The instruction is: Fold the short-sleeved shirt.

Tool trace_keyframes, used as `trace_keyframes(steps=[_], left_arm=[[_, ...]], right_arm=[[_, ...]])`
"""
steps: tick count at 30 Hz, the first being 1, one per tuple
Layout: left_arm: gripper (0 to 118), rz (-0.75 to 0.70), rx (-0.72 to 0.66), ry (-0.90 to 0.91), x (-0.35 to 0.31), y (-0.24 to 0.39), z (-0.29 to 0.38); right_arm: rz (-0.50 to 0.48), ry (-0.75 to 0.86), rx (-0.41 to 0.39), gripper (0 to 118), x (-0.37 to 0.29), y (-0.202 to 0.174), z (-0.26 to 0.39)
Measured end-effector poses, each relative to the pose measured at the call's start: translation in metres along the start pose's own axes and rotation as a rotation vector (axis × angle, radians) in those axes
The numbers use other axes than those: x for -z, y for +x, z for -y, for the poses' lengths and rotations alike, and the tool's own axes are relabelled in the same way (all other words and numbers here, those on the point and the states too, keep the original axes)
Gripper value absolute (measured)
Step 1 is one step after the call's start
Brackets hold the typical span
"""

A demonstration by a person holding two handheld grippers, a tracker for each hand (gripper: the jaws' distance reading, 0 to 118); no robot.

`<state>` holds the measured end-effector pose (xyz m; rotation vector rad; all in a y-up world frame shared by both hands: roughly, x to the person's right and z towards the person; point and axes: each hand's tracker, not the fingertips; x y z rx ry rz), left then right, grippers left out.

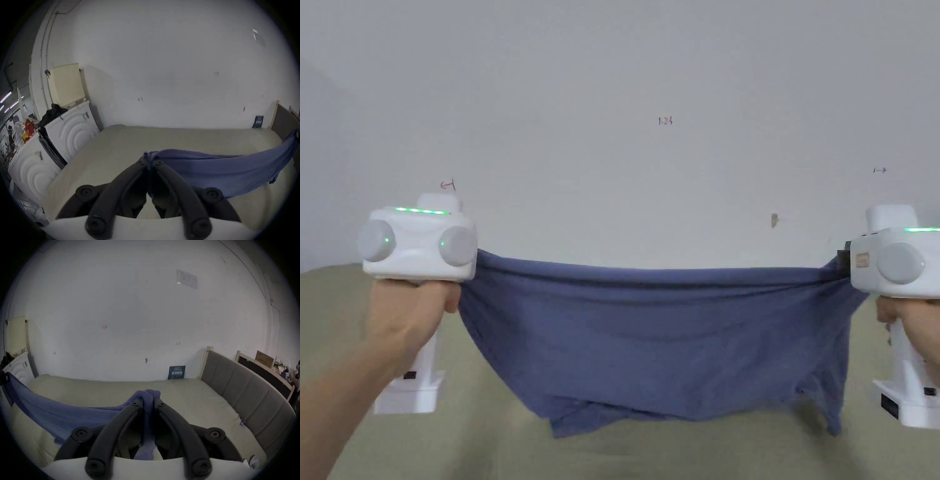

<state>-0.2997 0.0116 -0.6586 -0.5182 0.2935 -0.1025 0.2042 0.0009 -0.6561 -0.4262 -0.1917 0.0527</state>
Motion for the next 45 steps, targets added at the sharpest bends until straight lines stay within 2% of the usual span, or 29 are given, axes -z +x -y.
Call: trace_keyframes(steps=[4, 6, 12, 20, 24, 29, 31, 36, 43, 44, 45], left_arm=[[4, 0.034, 0.02, -0.082, 0.02, 0.002, 0.055], [4, 0.035, 0.029, -0.1, 0.022, 0.0, 0.079], [4, 0.071, -0.005, -0.129, -0.006, -0.026, 0.126], [4, 0.15, 0.049, -0.155, -0.113, -0.067, 0.192], [3, 0.198, 0.079, -0.206, -0.179, -0.083, 0.245], [4, 0.233, 0.056, -0.261, -0.213, -0.105, 0.31], [4, 0.233, 0.049, -0.294, -0.22, -0.107, 0.331], [4, 0.232, 0.019, -0.369, -0.213, -0.108, 0.362], [4, 0.24, 0.005, -0.408, -0.206, -0.108, 0.368], [4, 0.242, 0.004, -0.41, -0.205, -0.109, 0.368], [11, 0.246, 0.003, -0.412, -0.208, -0.11, 0.367]], right_arm=[[0.003, -0.084, -0.007, 11, 0.014, -0.002, 0.059], [-0.01, -0.122, 0.021, 11, 0.013, -0.001, 0.086], [-0.019, -0.151, 0.027, 11, -0.027, 0.017, 0.132], [-0.062, -0.182, 0.021, 11, -0.154, 0.052, 0.197], [-0.092, -0.243, -0.056, 11, -0.221, 0.064, 0.25], [-0.103, -0.299, -0.002, 11, -0.274, 0.076, 0.308], [-0.101, -0.319, 0.027, 11, -0.283, 0.078, 0.325], [-0.095, -0.365, 0.025, 11, -0.277, 0.076, 0.345], [-0.081, -0.427, 0.06, 12, -0.262, 0.077, 0.358], [-0.082, -0.424, 0.062, 13, -0.262, 0.078, 0.358], [-0.084, -0.418, 0.062, 24, -0.264, 0.078, 0.357]])
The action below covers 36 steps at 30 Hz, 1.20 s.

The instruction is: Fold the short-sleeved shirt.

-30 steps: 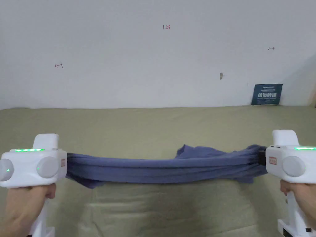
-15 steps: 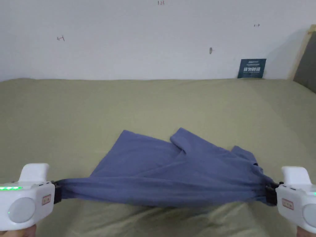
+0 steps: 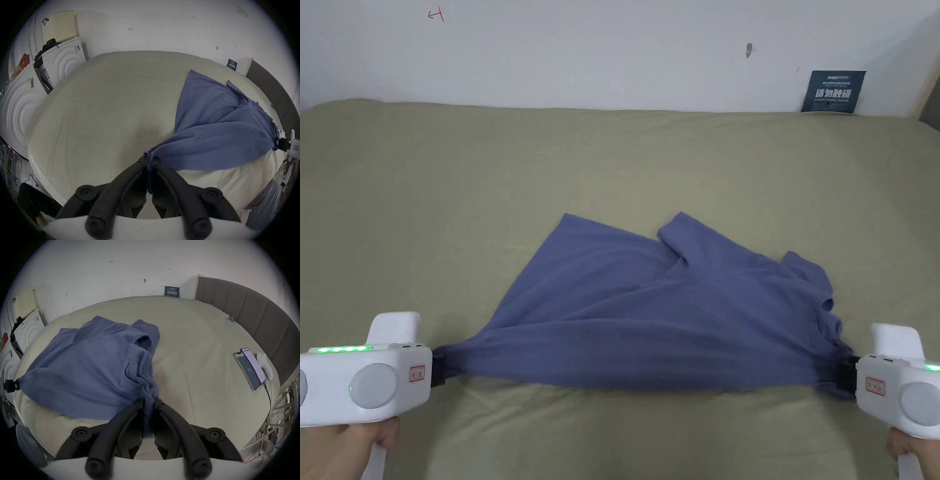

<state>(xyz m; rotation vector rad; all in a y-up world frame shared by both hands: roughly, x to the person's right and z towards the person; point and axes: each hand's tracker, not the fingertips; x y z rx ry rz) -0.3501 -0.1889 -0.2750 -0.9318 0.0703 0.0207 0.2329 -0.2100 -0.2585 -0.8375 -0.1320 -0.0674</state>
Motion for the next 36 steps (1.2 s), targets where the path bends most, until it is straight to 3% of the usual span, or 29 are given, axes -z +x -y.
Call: trace_keyframes(steps=[1, 2, 3, 4, 5, 7, 10, 11, 12, 13, 15, 18, 22, 23, 24, 25, 26, 28, 31, 33, 35, 36], left_arm=[[48, 0.008, -0.007, 0.002, -0.002, -0.002, 0.0], [92, 0.018, -0.005, -0.004, -0.003, -0.004, -0.001], [118, 0.032, -0.008, -0.009, -0.004, -0.006, -0.001], [114, 0.026, -0.008, -0.011, -0.006, -0.007, 0.0], [111, 0.041, -0.02, 0.069, -0.006, -0.006, 0.004], [107, 0.024, -0.028, 0.036, -0.003, -0.006, 0.01], [82, 0.042, -0.075, 0.039, -0.027, -0.009, 0.011], [82, 0.049, -0.079, 0.042, -0.032, -0.017, 0.016], [38, 0.047, -0.088, 0.044, -0.032, -0.018, 0.02], [0, 0.032, -0.105, 0.034, -0.028, -0.02, 0.021], [0, 0.104, -0.132, -0.031, -0.021, -0.024, 0.021], [0, 0.072, -0.124, -0.027, -0.035, -0.032, 0.028], [0, 0.081, -0.141, -0.02, -0.027, -0.037, 0.012], [12, 0.09, -0.146, -0.014, -0.023, -0.038, 0.004], [47, 0.09, -0.147, -0.013, -0.018, -0.041, -0.003], [106, 0.094, -0.15, -0.017, -0.011, -0.041, -0.009], [118, 0.086, -0.145, -0.023, -0.001, -0.041, -0.014], [105, 0.067, -0.142, -0.03, 0.015, -0.042, -0.029], [101, 0.054, -0.107, -0.107, 0.035, -0.034, -0.031], [85, 0.024, -0.041, -0.168, 0.038, -0.023, -0.017], [78, 0.015, -0.01, -0.16, 0.036, -0.014, -0.009], [67, -0.018, 0.025, -0.133, 0.037, -0.012, -0.007]], right_arm=[[0.008, 0.008, 0.003, 65, -0.004, -0.001, 0.0], [0.025, 0.019, 0.009, 104, -0.008, -0.002, -0.002], [0.018, 0.02, 0.021, 118, -0.013, -0.002, -0.004], [-0.008, 0.037, 0.051, 111, -0.019, -0.003, -0.004], [-0.016, 0.135, 0.089, 111, -0.037, -0.008, -0.004], [-0.04, 0.09, 0.055, 109, -0.043, -0.019, -0.008], [-0.075, 0.133, -0.012, 66, -0.06, -0.048, 0.002], [-0.099, 0.154, -0.031, 66, -0.057, -0.061, 0.006], [-0.086, 0.154, -0.033, 22, -0.056, -0.072, 0.012], [-0.09, 0.176, -0.041, 0, -0.056, -0.084, 0.018], [-0.182, 0.128, -0.065, 0, -0.053, -0.1, 0.025], [-0.192, 0.133, -0.103, 0, -0.049, -0.125, 0.032], [-0.226, 0.119, -0.086, 0, -0.043, -0.136, 0.027], [-0.228, 0.115, -0.091, 0, -0.044, -0.139, 0.023], [-0.233, 0.113, -0.097, 0, -0.042, -0.14, 0.022], [-0.231, 0.114, -0.102, 0, -0.042, -0.142, 0.021], [-0.234, 0.111, -0.109, 0, -0.041, -0.142, 0.021], [-0.233, 0.101, -0.121, 0, -0.036, -0.144, 0.019], [-0.231, 0.089, -0.135, 0, -0.033, -0.143, 0.02], [-0.229, 0.083, -0.137, 0, -0.03, -0.142, 0.02], [-0.232, 0.075, -0.135, 0, -0.028, -0.14, 0.017], [-0.232, 0.076, -0.134, 0, -0.027, -0.14, 0.016]])
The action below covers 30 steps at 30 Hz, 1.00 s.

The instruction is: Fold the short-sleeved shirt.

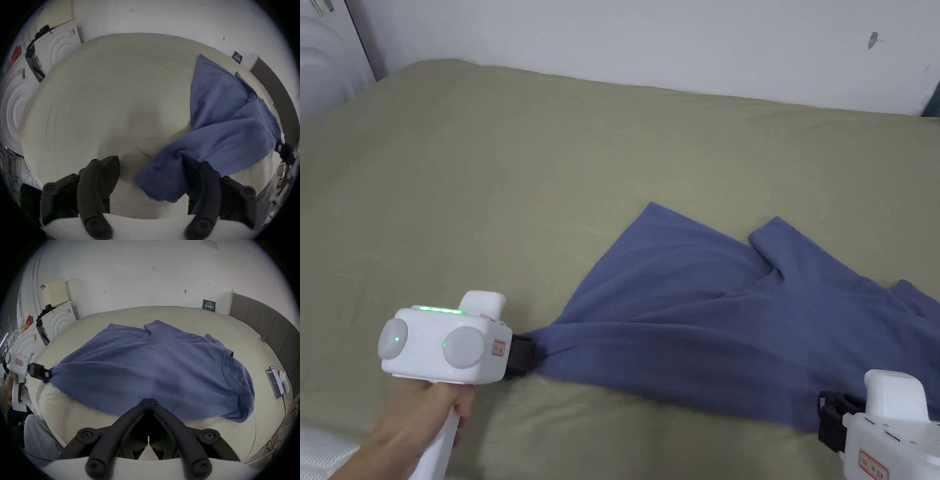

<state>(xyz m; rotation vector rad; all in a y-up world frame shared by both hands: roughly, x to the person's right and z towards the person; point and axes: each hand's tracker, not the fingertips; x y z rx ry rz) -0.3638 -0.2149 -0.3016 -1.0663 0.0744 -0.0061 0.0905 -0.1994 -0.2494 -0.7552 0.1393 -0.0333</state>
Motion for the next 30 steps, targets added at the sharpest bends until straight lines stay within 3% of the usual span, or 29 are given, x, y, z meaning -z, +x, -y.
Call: trace_keyframes(steps=[2, 4, 6, 13, 18, 21, 22, 23, 25, 27, 30], left_arm=[[5, 0.064, -0.03, -0.011, -0.008, 0.003, 0.003], [5, 0.159, -0.053, 0.014, -0.016, 0.006, -0.003], [5, 0.057, 0.0, 0.018, -0.018, 0.014, 0.0], [5, 0.091, -0.049, 0.029, -0.014, 0.009, -0.001], [5, 0.079, -0.038, 0.038, -0.013, 0.013, -0.001], [5, 0.085, -0.067, 0.038, -0.009, 0.011, -0.002], [5, 0.086, -0.075, 0.038, -0.008, 0.011, -0.001], [5, 0.09, -0.08, 0.034, -0.007, 0.01, -0.002], [5, 0.094, -0.091, 0.035, -0.006, 0.009, -0.002], [5, 0.095, -0.09, 0.033, -0.006, 0.009, -0.002], [5, 0.096, -0.093, 0.029, -0.006, 0.01, -0.002]], right_arm=[[0.001, 0.004, -0.006, 0, 0.002, 0.002, -0.007], [0.001, 0.009, -0.012, 0, 0.006, 0.006, -0.017], [0.007, 0.022, -0.027, 0, 0.011, 0.013, -0.031], [0.056, -0.015, -0.077, 0, 0.075, 0.075, -0.12], [0.041, -0.11, -0.051, 0, 0.139, 0.111, -0.181], [0.072, -0.167, -0.105, 0, 0.171, 0.118, -0.203], [0.075, -0.188, -0.131, 8, 0.178, 0.118, -0.206], [0.073, -0.219, -0.146, 33, 0.184, 0.118, -0.208], [0.08, -0.252, -0.159, 116, 0.197, 0.121, -0.211], [0.018, -0.284, -0.17, 109, 0.201, 0.121, -0.207], [0.072, -0.352, -0.195, 102, 0.212, 0.125, -0.207]])
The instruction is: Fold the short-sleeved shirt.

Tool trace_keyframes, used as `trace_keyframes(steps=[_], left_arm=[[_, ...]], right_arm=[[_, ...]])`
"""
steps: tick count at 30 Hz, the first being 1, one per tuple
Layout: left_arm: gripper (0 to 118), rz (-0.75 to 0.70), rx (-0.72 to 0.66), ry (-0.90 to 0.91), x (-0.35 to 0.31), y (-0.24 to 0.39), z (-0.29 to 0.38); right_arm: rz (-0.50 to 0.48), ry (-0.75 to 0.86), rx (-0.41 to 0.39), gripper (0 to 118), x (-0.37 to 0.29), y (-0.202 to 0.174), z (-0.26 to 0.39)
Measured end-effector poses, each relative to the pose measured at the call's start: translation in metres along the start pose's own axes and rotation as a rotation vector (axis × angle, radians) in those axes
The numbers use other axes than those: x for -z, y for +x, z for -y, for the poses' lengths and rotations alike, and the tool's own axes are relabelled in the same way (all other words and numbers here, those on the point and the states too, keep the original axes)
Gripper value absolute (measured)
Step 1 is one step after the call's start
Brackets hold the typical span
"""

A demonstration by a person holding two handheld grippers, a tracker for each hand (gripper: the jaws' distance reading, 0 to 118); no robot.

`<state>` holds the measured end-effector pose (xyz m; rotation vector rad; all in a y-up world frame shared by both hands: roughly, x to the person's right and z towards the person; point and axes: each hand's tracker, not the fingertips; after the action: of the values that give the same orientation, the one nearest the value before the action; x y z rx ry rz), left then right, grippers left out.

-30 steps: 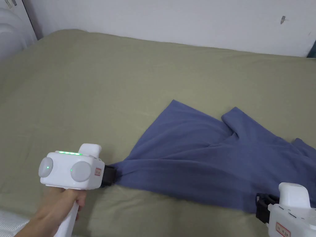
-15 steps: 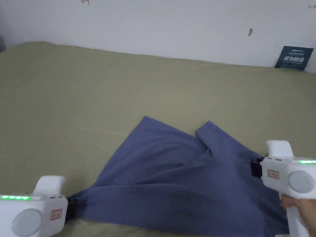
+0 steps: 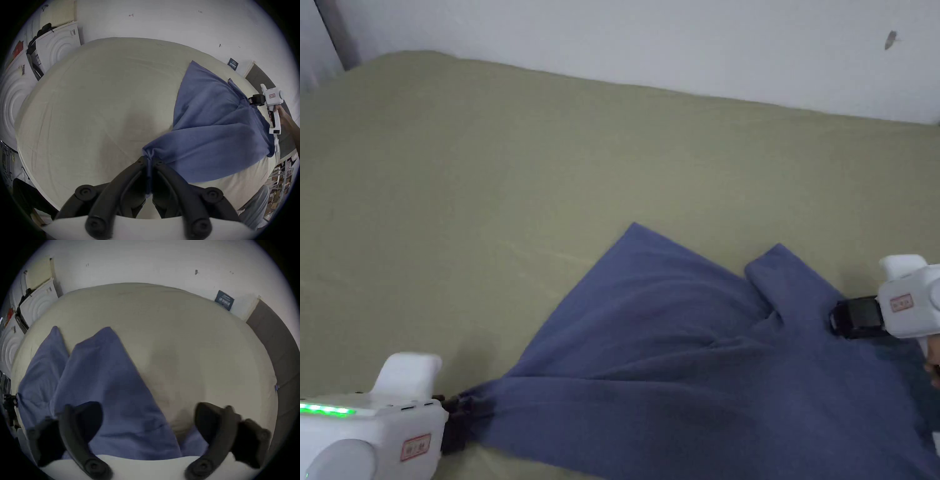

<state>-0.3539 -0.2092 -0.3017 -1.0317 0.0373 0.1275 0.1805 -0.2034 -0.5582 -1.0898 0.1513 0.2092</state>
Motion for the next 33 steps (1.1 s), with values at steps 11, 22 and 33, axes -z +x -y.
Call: trace_keyframes(steps=[11, 22, 33], left_arm=[[5, 0.016, -0.02, -0.022, -0.002, -0.003, -0.006], [5, 0.092, -0.018, 0.194, -0.098, 0.02, -0.056], [5, 0.031, 0.106, 0.452, -0.213, 0.087, -0.179]], right_arm=[[-0.019, 0.141, -0.028, 1, -0.045, -0.013, 0.003], [0.068, 0.479, 0.046, 1, -0.244, -0.004, 0.046], [0.237, 0.754, 0.178, 1, -0.405, 0.038, 0.069]])
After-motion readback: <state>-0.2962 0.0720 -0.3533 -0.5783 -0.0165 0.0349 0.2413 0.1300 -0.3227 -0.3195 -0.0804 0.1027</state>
